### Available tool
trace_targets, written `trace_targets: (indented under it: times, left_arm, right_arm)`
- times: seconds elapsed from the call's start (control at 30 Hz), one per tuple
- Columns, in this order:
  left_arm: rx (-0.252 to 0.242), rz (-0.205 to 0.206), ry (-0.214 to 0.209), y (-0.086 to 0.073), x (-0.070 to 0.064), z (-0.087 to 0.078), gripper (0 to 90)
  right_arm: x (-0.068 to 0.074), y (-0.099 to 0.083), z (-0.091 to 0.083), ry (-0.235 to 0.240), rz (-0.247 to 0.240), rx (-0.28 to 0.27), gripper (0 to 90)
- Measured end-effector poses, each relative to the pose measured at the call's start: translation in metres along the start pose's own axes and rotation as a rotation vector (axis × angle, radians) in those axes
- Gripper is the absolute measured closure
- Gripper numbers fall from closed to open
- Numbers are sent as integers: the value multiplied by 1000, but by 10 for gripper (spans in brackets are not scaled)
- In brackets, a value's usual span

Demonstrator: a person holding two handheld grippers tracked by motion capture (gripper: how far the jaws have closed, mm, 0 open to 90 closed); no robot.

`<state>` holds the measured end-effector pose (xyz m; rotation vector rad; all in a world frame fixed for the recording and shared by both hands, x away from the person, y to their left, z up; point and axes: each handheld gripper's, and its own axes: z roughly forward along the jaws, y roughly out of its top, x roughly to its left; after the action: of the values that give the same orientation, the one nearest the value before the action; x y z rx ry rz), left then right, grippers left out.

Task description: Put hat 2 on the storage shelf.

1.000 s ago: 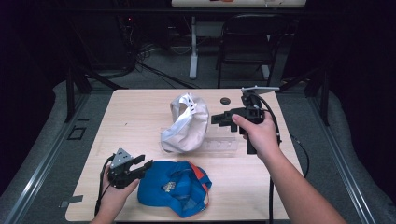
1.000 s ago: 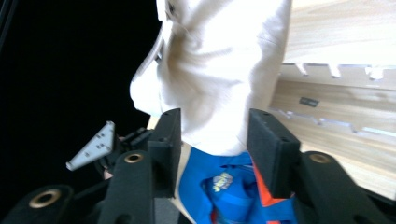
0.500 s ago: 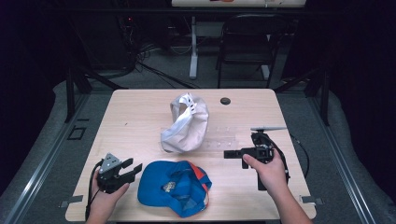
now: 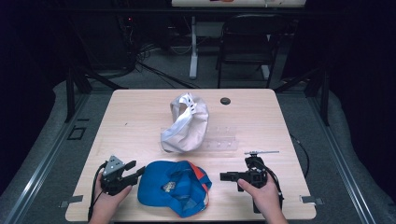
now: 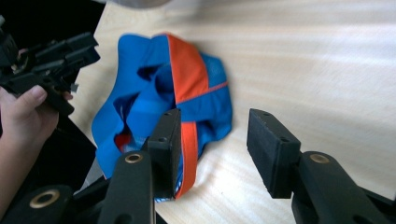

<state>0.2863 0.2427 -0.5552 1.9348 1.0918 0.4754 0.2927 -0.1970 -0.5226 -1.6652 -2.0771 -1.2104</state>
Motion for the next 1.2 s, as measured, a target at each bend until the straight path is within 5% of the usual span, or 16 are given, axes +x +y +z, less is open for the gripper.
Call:
trace_targets:
  times: [0.17, 0.27, 0.4, 0.63, 0.83, 0.87, 0.9, 1.0, 1.2]
  left_arm:
    - [19, 68, -9, -2, -7, -1, 518]
    - [13, 96, 11, -5, -9, -3, 518]
    - [15, 85, 26, -8, -7, -8, 517]
    - [9, 47, 47, -13, 1, -15, 513]
    - [7, 28, 44, -14, 4, -16, 510]
    - [5, 25, 41, -14, 4, -16, 510]
    - [3, 22, 39, -14, 4, -15, 510]
    - [2, 21, 37, -14, 4, -15, 510]
    - [0, 20, 36, -14, 4, -16, 510]
  right_arm:
    - [1, -6, 10, 3, -22, 88, 555]
    - [5, -10, 20, 60, -9, 107, 549]
    - [8, -16, 29, 52, -29, 144, 544]
    - [2, -22, 52, 137, 19, 168, 545]
    - [3, -23, 60, 116, 8, 213, 548]
    - [3, -25, 65, 180, 34, 196, 548]
    - [4, -25, 66, 142, 22, 211, 548]
    - [4, -27, 70, 134, 23, 226, 550]
    - [4, -27, 73, 183, 48, 250, 620]
